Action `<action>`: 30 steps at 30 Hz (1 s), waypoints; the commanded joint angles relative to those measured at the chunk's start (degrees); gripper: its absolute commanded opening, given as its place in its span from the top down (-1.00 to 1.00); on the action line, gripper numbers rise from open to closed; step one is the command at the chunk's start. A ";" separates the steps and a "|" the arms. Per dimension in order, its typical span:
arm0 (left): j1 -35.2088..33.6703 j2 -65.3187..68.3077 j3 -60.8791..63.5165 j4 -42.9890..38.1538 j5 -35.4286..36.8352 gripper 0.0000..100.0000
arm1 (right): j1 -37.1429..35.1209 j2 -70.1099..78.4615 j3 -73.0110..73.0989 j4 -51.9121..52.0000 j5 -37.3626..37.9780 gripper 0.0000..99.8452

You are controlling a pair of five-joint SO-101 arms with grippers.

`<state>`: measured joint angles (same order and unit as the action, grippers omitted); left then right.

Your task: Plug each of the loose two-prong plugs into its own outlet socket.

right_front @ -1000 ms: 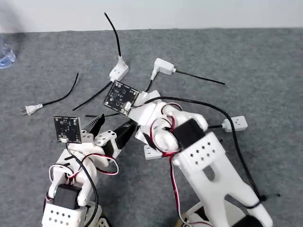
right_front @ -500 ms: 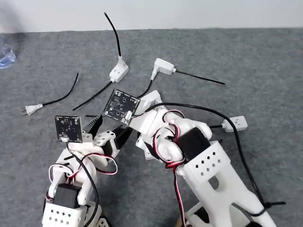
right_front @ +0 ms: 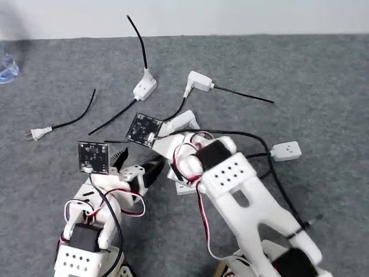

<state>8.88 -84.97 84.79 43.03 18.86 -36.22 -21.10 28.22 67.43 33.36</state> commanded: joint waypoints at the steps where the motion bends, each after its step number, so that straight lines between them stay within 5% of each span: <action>1: -2.81 -0.62 -0.31 0.09 -0.79 0.35 | 1.98 2.86 0.88 -3.03 0.70 0.98; 17: -7.21 -0.70 5.49 -0.26 -1.14 0.35 | 7.43 10.95 5.45 -11.21 0.35 0.96; 24: -7.38 -0.70 5.58 -0.35 -1.14 0.35 | 7.52 10.95 5.80 -9.89 0.70 0.25; 30: -7.65 -0.70 5.58 -1.14 -1.14 0.35 | 5.32 11.56 4.04 -10.42 4.04 0.31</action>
<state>1.67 -84.88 90.77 43.03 18.33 -29.36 -9.93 34.37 57.41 34.95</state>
